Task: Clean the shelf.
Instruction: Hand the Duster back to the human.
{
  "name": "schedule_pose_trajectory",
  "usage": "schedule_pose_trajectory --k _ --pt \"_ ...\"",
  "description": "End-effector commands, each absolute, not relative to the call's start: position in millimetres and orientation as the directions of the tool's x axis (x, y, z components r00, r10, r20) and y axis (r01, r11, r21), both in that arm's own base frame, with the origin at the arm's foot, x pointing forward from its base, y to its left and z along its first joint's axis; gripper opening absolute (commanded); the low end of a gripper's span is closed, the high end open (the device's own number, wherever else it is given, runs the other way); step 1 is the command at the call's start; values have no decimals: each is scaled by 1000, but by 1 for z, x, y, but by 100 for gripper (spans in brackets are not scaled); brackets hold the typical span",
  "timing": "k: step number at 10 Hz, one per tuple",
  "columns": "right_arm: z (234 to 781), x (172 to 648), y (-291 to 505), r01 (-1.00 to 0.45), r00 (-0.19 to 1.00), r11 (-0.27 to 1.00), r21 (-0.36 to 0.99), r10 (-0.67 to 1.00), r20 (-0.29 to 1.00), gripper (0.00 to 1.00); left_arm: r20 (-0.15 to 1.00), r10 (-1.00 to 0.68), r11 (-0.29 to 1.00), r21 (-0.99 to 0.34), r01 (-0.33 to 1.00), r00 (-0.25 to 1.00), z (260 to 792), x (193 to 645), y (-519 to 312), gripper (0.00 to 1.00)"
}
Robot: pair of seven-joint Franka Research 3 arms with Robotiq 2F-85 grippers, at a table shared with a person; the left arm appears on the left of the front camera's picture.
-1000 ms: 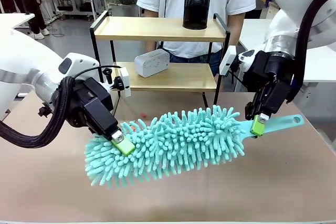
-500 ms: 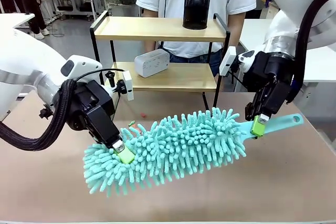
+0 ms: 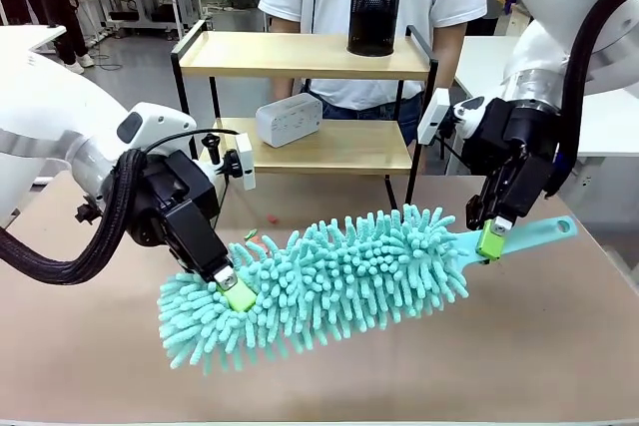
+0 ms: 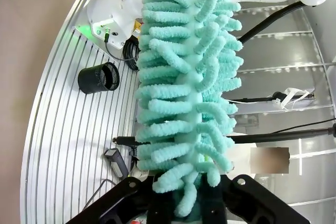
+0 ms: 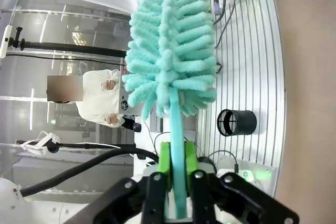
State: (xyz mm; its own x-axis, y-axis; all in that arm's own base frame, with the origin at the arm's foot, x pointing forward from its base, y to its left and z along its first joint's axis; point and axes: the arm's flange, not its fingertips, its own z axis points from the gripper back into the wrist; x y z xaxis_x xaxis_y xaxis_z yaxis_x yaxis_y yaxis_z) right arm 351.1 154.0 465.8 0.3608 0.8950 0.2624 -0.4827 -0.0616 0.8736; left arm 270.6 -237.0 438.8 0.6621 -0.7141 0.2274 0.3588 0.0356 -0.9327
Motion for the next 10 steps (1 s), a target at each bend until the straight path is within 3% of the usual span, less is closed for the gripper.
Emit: schedule_pose_trajectory --k 1,2,4,5,6,8,10 --pt "468 348 152 -498 379 -78 864 876 297 68 236 -733 23 -928 371 637 436 269 -236 0" --pt "469 345 147 -502 382 -76 861 874 300 100 239 -727 23 -928 371 644 436 271 -234 0" --pt "476 341 126 -518 410 -68 853 855 317 100 256 -701 22 -925 379 665 440 275 -221 0" --pt "481 341 108 -529 446 -59 847 830 336 91 277 -686 5 -923 384 673 446 276 -210 0" --pt "486 342 83 -539 513 -30 842 781 356 100 308 -661 -5 -913 407 685 455 275 -193 0" --pt "494 337 17 -524 743 93 847 535 402 100 399 -561 -55 -892 448 725 481 274 -138 0" --pt "480 331 -43 -371 927 205 906 141 348 100 561 -381 -191 -825 531 735 520 267 -55 0"
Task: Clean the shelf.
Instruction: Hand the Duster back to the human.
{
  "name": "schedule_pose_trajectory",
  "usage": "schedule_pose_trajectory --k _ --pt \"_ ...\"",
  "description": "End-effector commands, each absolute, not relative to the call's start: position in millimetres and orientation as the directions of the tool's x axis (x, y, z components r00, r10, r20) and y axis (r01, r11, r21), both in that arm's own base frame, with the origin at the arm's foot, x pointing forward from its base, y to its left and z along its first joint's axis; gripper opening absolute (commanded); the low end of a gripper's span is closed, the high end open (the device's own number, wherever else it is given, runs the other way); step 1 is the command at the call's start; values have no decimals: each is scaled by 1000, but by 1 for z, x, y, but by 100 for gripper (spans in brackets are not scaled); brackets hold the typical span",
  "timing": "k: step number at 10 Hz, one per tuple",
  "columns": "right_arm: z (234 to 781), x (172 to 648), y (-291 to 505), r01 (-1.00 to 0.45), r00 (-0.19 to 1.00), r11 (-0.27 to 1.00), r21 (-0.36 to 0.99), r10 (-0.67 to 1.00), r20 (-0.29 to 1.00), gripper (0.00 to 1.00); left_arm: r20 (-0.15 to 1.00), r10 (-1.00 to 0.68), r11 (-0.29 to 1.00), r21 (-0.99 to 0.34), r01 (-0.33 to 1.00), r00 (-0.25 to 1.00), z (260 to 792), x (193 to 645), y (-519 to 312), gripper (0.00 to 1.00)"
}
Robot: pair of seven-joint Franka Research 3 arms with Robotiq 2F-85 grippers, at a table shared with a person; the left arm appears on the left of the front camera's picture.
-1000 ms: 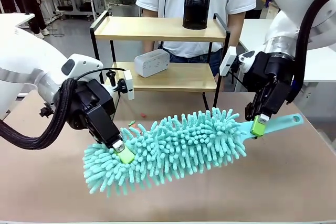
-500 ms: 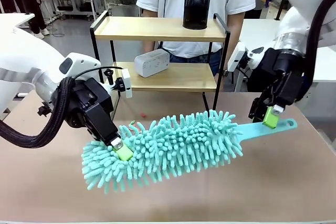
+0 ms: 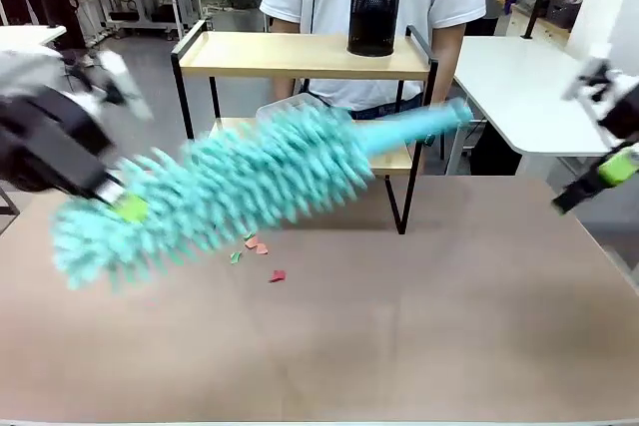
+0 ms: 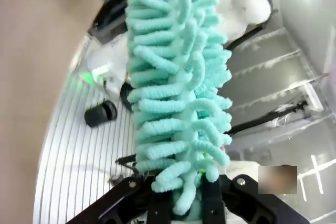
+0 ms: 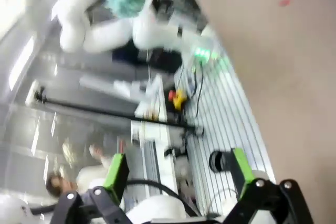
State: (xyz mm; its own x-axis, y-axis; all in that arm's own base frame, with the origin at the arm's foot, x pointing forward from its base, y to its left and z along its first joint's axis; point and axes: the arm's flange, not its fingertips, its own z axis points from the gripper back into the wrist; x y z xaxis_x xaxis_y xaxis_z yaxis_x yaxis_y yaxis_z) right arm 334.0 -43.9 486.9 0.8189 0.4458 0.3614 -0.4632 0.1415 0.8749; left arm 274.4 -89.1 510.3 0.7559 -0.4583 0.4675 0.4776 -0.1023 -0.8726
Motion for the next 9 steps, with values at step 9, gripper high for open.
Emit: schedule_pose_trajectory --k 9 --pt "453 335 -93 -257 963 216 942 -19 267 100 254 507 36 -961 274 824 453 318 91 0"
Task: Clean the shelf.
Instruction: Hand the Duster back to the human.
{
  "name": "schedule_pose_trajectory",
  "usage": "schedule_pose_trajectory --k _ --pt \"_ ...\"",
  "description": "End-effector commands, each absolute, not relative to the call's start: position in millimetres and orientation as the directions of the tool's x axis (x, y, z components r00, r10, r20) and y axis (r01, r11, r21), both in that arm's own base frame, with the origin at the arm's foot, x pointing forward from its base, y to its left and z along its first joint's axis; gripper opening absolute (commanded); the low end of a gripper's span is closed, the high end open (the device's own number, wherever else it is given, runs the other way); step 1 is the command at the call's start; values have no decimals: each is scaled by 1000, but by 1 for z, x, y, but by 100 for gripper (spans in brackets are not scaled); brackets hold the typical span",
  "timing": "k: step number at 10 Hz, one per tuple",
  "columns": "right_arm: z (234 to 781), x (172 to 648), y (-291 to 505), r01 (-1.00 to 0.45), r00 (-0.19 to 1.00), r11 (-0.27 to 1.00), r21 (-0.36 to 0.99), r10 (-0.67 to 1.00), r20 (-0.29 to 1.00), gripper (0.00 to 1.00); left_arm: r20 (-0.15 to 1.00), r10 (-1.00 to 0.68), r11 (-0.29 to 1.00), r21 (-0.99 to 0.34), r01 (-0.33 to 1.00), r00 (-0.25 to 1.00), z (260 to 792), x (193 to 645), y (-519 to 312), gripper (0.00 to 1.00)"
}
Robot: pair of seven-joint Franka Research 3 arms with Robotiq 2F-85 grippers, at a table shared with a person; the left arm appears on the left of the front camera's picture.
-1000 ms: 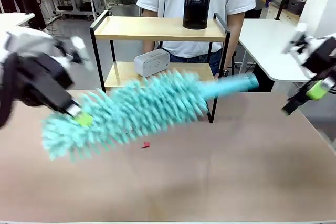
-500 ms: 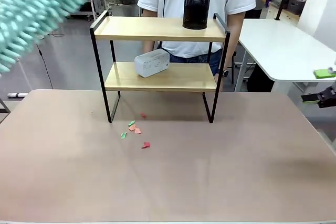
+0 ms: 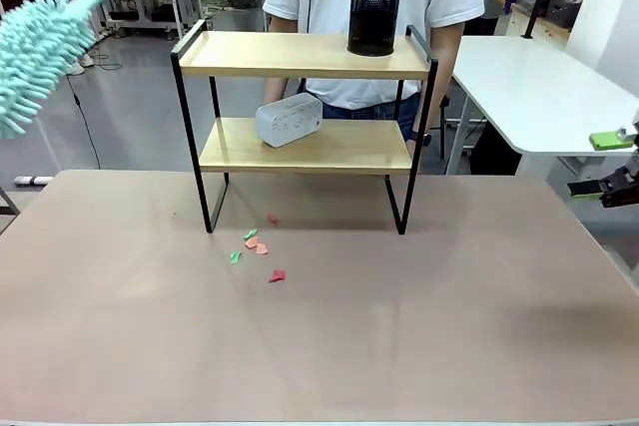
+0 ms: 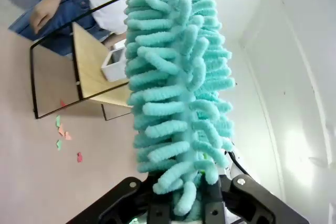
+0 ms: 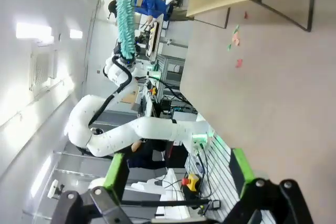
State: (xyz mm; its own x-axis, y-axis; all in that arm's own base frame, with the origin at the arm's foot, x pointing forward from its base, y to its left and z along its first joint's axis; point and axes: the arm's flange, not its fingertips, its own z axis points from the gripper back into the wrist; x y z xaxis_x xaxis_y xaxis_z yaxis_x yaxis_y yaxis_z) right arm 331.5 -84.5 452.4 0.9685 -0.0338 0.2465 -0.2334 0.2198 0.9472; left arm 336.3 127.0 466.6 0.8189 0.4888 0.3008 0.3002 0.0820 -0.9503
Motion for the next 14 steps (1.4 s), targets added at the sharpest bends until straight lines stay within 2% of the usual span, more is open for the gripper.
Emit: schedule_pose_trajectory --k 1,3,5,6,14 --pt "453 335 -93 -257 963 216 942 -19 267 100 199 489 22 -976 216 849 438 331 91 0" --pt "453 335 -93 -257 963 216 942 -19 267 100 80 491 -15 -995 101 868 405 350 90 0" --pt "453 335 -93 -257 963 216 942 -19 267 100 57 458 -15 -997 72 887 402 355 84 0" --pt "453 335 -93 -257 963 216 942 -19 267 100 94 457 18 -995 97 884 398 369 102 0" --pt "453 335 -93 -257 963 216 942 -19 267 100 94 457 18 -995 97 884 398 369 102 0"
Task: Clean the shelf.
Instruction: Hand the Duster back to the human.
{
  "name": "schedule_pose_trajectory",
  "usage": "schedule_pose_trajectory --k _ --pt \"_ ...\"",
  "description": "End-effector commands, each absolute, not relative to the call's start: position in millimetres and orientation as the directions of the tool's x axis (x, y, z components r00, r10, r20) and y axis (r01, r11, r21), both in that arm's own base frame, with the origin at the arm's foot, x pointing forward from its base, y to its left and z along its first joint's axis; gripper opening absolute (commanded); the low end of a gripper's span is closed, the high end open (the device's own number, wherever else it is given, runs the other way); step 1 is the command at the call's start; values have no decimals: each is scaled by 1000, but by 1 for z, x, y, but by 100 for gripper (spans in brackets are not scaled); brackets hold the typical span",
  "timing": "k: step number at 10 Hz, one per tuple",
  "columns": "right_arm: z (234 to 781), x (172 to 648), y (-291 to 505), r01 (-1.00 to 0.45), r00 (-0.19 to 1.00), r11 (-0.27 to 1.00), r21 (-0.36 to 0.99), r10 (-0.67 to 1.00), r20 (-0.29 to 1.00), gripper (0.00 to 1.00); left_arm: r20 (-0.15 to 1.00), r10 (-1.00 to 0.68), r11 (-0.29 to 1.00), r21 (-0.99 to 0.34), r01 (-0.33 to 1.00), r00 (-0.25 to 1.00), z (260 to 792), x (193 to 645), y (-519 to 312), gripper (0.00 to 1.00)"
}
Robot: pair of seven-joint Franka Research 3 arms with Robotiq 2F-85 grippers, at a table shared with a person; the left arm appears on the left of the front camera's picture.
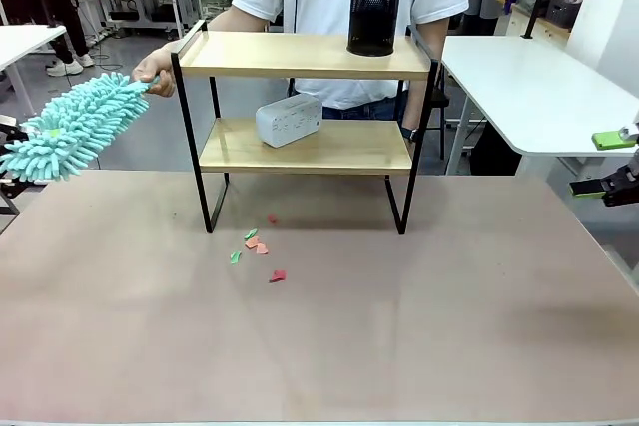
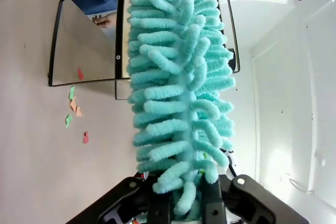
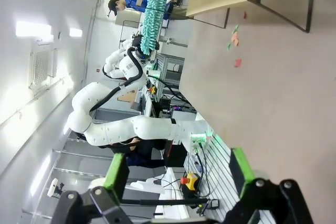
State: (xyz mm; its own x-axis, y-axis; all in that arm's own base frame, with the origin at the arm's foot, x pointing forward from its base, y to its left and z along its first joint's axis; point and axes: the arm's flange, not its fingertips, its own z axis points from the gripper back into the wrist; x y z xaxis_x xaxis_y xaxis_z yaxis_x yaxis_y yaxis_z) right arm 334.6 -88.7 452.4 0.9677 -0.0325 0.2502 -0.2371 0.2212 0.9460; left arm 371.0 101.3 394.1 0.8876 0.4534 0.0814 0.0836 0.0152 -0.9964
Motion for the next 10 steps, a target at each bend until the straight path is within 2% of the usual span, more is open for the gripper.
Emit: schedule_pose_trajectory --k 1,3,4,5,6,7,8,10 --pt "453 335 -93 -257 963 216 942 -19 267 100 94 457 18 -995 97 884 398 369 102 0" --pt "453 335 -93 -257 963 216 942 -19 267 100 94 457 18 -995 97 884 398 369 102 0" --pt "453 335 -93 -257 963 216 942 -19 267 100 82 453 16 -996 84 888 394 371 101 74" --pt "453 335 -93 -257 963 216 942 -19 267 100 75 450 7 -997 81 890 394 371 101 74" --pt "453 335 -93 -257 963 216 942 -19 267 100 74 445 6 -997 80 892 395 371 101 100" --pt "453 335 -93 -257 963 216 942 -19 267 100 75 438 5 -997 81 896 395 370 101 78" --pt "453 335 -93 -257 963 216 942 -19 267 100 81 432 1 -996 89 898 397 369 101 100" --pt "453 335 -93 -257 963 216 942 -19 267 100 96 419 -18 -993 113 903 404 363 100 100"
